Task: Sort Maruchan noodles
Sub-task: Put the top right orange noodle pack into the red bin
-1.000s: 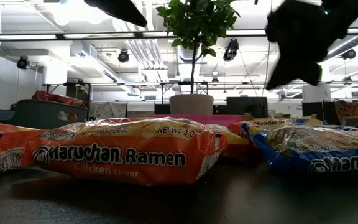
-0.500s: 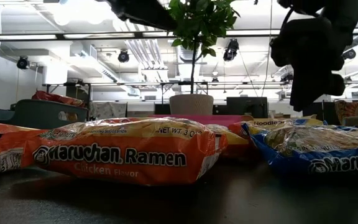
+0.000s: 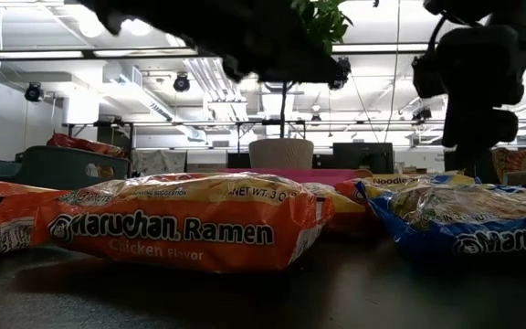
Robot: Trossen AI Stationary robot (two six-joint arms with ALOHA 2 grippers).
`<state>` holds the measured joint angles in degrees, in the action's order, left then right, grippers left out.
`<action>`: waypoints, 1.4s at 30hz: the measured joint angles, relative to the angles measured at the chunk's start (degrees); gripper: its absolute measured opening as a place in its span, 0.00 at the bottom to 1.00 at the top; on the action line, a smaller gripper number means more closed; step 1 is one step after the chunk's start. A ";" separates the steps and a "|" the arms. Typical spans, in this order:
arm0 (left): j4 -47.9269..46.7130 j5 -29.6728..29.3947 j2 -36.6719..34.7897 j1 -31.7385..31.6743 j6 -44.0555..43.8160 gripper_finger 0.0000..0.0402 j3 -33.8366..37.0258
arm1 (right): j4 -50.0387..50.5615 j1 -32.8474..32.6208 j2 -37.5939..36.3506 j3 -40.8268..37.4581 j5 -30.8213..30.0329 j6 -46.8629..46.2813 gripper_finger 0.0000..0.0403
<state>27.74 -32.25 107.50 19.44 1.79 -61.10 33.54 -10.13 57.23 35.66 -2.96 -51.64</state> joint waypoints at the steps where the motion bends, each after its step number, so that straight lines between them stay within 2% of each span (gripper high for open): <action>1: 1.44 0.00 1.21 0.00 -0.30 0.19 -0.29 | -0.13 0.00 -0.57 -0.76 -1.04 -0.06 0.75; 9: 2.89 -0.06 9.50 -0.49 -1.30 0.19 -5.23 | -13.99 0.02 -3.51 -8.82 -2.92 -0.31 0.81; 15: 1.95 -0.24 13.26 -1.52 -2.55 0.19 -6.77 | -15.83 0.02 -3.60 -9.85 -5.17 0.04 0.81; 23: 1.08 -0.21 16.01 -3.24 -6.79 0.19 -6.38 | -16.55 0.04 -2.91 -9.88 -8.42 2.55 0.81; 31: -5.64 -0.25 16.36 -3.90 -10.98 0.19 -6.27 | -22.35 0.42 -0.77 -10.07 -9.16 6.06 0.81; 42: -8.41 -0.42 16.24 -4.82 -11.97 0.19 -5.45 | -23.72 4.42 4.75 -10.55 -7.26 1.69 0.81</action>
<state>19.33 -32.67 123.74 14.62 -10.17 -66.55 9.82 -5.72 61.98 25.11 -10.22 -49.95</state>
